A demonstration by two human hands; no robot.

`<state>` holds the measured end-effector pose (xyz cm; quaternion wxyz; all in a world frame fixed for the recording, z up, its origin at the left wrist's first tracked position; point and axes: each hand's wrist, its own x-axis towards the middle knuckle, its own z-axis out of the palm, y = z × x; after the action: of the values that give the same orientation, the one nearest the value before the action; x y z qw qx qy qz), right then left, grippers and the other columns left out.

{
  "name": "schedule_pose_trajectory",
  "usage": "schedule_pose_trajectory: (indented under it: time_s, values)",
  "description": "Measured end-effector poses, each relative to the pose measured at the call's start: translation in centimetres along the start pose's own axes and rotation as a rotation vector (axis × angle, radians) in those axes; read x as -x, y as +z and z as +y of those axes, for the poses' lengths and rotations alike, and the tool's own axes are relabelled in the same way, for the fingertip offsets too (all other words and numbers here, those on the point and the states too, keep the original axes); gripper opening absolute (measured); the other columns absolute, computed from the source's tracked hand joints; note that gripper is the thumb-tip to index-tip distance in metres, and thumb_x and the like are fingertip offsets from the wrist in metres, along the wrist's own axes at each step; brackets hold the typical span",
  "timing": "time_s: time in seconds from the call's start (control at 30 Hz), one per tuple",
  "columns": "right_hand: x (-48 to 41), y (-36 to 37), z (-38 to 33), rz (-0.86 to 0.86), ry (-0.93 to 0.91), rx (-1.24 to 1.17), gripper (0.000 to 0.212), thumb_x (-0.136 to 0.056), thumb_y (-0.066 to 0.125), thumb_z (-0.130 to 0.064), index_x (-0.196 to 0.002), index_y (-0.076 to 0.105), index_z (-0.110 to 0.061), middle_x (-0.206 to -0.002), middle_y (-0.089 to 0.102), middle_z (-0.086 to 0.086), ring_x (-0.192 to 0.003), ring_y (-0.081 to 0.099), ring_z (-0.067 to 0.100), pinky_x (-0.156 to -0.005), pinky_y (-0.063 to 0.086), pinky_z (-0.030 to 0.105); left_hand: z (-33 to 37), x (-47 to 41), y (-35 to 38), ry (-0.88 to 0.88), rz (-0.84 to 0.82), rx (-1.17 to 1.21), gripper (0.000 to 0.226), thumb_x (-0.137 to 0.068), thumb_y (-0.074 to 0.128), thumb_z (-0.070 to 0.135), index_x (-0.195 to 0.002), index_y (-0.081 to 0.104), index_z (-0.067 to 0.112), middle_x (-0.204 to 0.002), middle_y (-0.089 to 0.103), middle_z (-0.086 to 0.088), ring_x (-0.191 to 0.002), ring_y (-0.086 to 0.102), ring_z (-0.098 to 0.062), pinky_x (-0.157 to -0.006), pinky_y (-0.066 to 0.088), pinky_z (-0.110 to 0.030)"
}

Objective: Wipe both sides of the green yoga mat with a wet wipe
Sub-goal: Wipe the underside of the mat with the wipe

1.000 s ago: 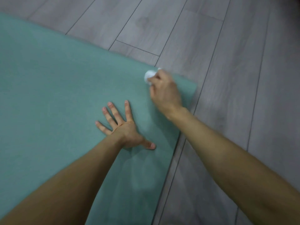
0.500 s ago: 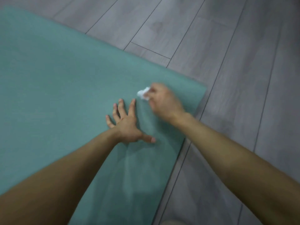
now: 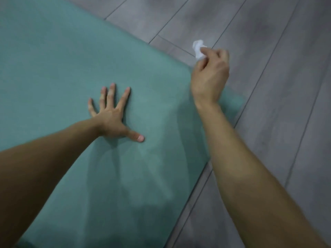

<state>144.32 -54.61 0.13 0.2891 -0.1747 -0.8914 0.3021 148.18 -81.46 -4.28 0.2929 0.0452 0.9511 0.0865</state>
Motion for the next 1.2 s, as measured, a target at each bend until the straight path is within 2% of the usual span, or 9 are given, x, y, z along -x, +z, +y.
schedule_pose_trajectory:
  time_s: [0.07, 0.2, 0.37, 0.43, 0.6, 0.77, 0.9, 1.03, 1.2]
  values:
    - [2.1, 2.2, -0.9, -0.203, 0.009, 0.027, 0.031, -0.095, 0.052, -0.007, -0.113, 0.077, -0.009, -0.107, 0.061, 0.014, -0.092, 0.065, 0.032, -0.081, 0.043, 0.032, -0.1, 0.2, 0.2, 0.015, 0.036, 0.015, 0.171, -0.016, 0.062, 0.109, -0.151, -0.031, 0.060, -0.167, -0.040, 0.001, -0.154, -0.038, -0.024, -0.121, -0.016, -0.069]
    - [9.6, 4.0, -3.3, -0.805, -0.497, 0.015, 0.028, -0.100, 0.052, -0.016, -0.114, 0.075, -0.010, -0.103, 0.061, 0.015, -0.092, 0.064, 0.038, -0.077, 0.046, 0.039, -0.2, 0.2, 0.4, 0.035, 0.059, 0.031, 0.169, -0.018, 0.064, 0.108, -0.153, -0.027, 0.060, -0.168, -0.039, 0.003, -0.154, -0.038, -0.023, -0.120, -0.017, -0.068]
    - [1.3, 2.9, -0.7, -0.111, -0.086, 0.056, 0.032, -0.089, 0.050, -0.012, -0.104, 0.078, -0.007, -0.102, 0.063, 0.015, -0.088, 0.064, 0.034, -0.079, 0.050, 0.039, -0.4, 0.2, 0.4, 0.027, 0.056, 0.046, 0.172, -0.017, 0.066, 0.106, -0.154, -0.026, 0.059, -0.169, -0.037, 0.002, -0.154, -0.038, -0.024, -0.120, -0.018, -0.069]
    - [1.1, 3.6, -0.7, -0.148, 0.038, 0.077, 0.030, -0.092, 0.049, -0.010, -0.108, 0.073, -0.005, -0.107, 0.063, 0.016, -0.093, 0.063, 0.037, -0.083, 0.051, 0.040, -0.3, 0.2, 0.3, 0.023, 0.038, 0.043, 0.172, -0.016, 0.066, 0.106, -0.154, -0.027, 0.059, -0.168, -0.039, 0.002, -0.153, -0.039, -0.024, -0.120, -0.018, -0.069]
    - [6.7, 4.4, -3.3, -0.797, -0.542, 0.076, 0.031, -0.093, 0.054, -0.013, -0.109, 0.079, -0.009, -0.106, 0.062, 0.016, -0.095, 0.065, 0.040, -0.084, 0.054, 0.046, -0.3, 0.3, 0.3, 0.032, 0.022, 0.043, 0.170, -0.020, 0.068, 0.106, -0.153, -0.028, 0.059, -0.166, -0.042, 0.003, -0.152, -0.041, -0.024, -0.119, -0.019, -0.069]
    - [0.3, 4.1, -1.1, -0.182, -0.149, 0.061, 0.034, -0.093, 0.049, -0.005, -0.112, 0.077, -0.008, -0.108, 0.063, 0.013, -0.095, 0.064, 0.032, -0.086, 0.054, 0.040, -0.4, 0.3, 0.3, 0.027, 0.026, 0.051, 0.171, -0.021, 0.072, 0.103, -0.154, -0.027, 0.058, -0.167, -0.040, 0.002, -0.153, -0.040, -0.024, -0.119, -0.020, -0.069]
    - [3.2, 6.2, -1.7, -0.437, -0.279, 0.158, 0.035, -0.104, 0.045, -0.007, -0.131, 0.066, -0.003, -0.124, 0.059, 0.017, -0.114, 0.056, 0.036, -0.093, 0.052, 0.047, -0.4, 0.2, 0.3, 0.022, 0.024, 0.053, 0.171, -0.016, 0.067, 0.105, -0.153, -0.027, 0.060, -0.167, -0.040, 0.003, -0.153, -0.040, -0.024, -0.120, -0.019, -0.068]
    - [7.5, -0.6, 4.3, -0.290, -0.145, 0.226, 0.038, -0.091, 0.057, 0.002, -0.120, 0.076, -0.012, -0.101, 0.057, 0.013, -0.090, 0.057, 0.035, -0.075, 0.052, 0.042, -0.4, 0.0, 0.4, 0.026, 0.019, 0.050, 0.172, -0.016, 0.067, 0.105, -0.153, -0.027, 0.059, -0.167, -0.041, 0.003, -0.152, -0.041, -0.024, -0.119, -0.020, -0.068]
    - [8.5, 2.0, 2.3, -0.274, -0.142, 0.095, 0.037, -0.094, 0.055, 0.008, -0.127, 0.069, 0.000, -0.111, 0.059, 0.022, -0.102, 0.061, 0.043, -0.099, 0.053, 0.046, -0.3, 0.1, 0.1, 0.024, 0.008, 0.039, 0.173, -0.016, 0.066, 0.106, -0.152, -0.029, 0.059, -0.166, -0.043, 0.002, -0.152, -0.041, -0.025, -0.119, -0.020, -0.069]
